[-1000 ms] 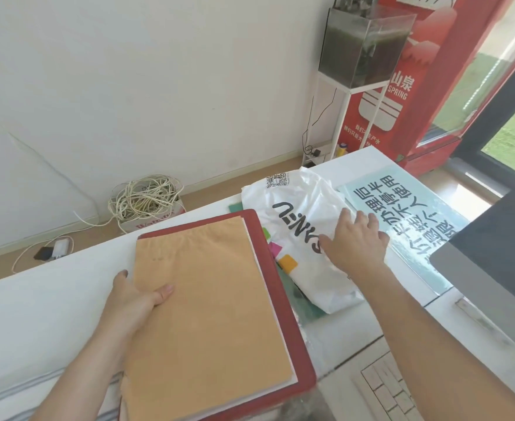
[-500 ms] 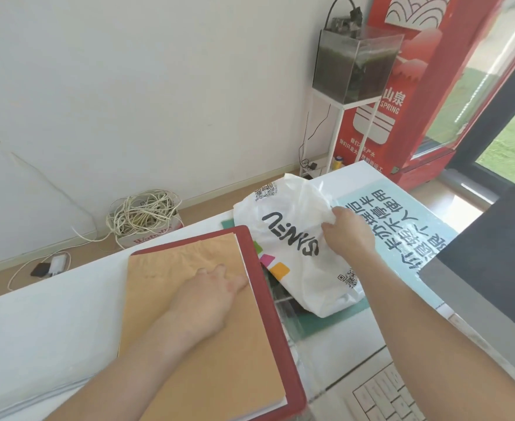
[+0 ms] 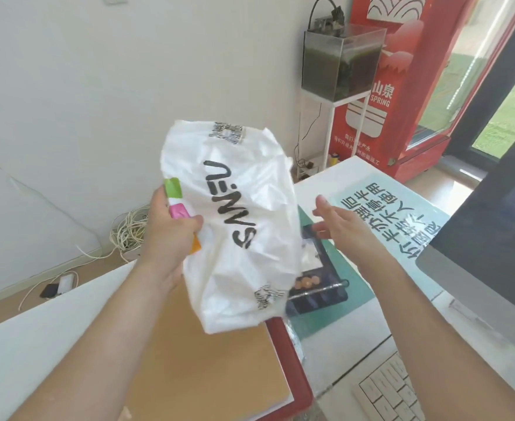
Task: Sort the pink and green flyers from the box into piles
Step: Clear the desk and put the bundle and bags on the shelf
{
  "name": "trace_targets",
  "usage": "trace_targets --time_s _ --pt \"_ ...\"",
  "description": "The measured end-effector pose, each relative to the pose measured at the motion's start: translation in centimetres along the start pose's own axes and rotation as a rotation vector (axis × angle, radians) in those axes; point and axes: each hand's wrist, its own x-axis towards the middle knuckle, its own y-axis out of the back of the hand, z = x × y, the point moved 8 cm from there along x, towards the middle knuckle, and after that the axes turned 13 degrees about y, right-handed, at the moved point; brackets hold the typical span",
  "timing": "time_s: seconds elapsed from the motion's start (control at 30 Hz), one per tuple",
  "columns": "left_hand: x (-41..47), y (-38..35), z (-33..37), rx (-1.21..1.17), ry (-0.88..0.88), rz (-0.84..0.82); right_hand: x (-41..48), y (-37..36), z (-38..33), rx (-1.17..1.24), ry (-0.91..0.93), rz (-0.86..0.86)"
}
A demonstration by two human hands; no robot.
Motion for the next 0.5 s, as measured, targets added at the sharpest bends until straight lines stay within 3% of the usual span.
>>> trace_targets --time_s 0.1,0.17,0.3,0.4,0.5 --pt "0.7 4.5 -0.2 -0.024 0.027 0.086 0.2 -0.4 6.6 -0.639 -0.193 -0.158" --pt "0.9 6.7 -2.4 0.043 0.152 0.077 0.2 -1.8 8.4 -0.799 -0.22 -0.216" --pt "0.2 8.8 -9.1 0.691 0.239 0.045 2.0 -2.0 9.1 -0.777 -0.271 -0.18" --pt "0.1 8.8 -11.2 0.897 0.166 0.08 3.2 -1.5 8.7 -0.701 -0.309 -0.26" --pt "0.2 8.5 -11.7 0.983 0.148 0.116 3.4 -1.1 8.0 -0.433 -0.327 -0.229"
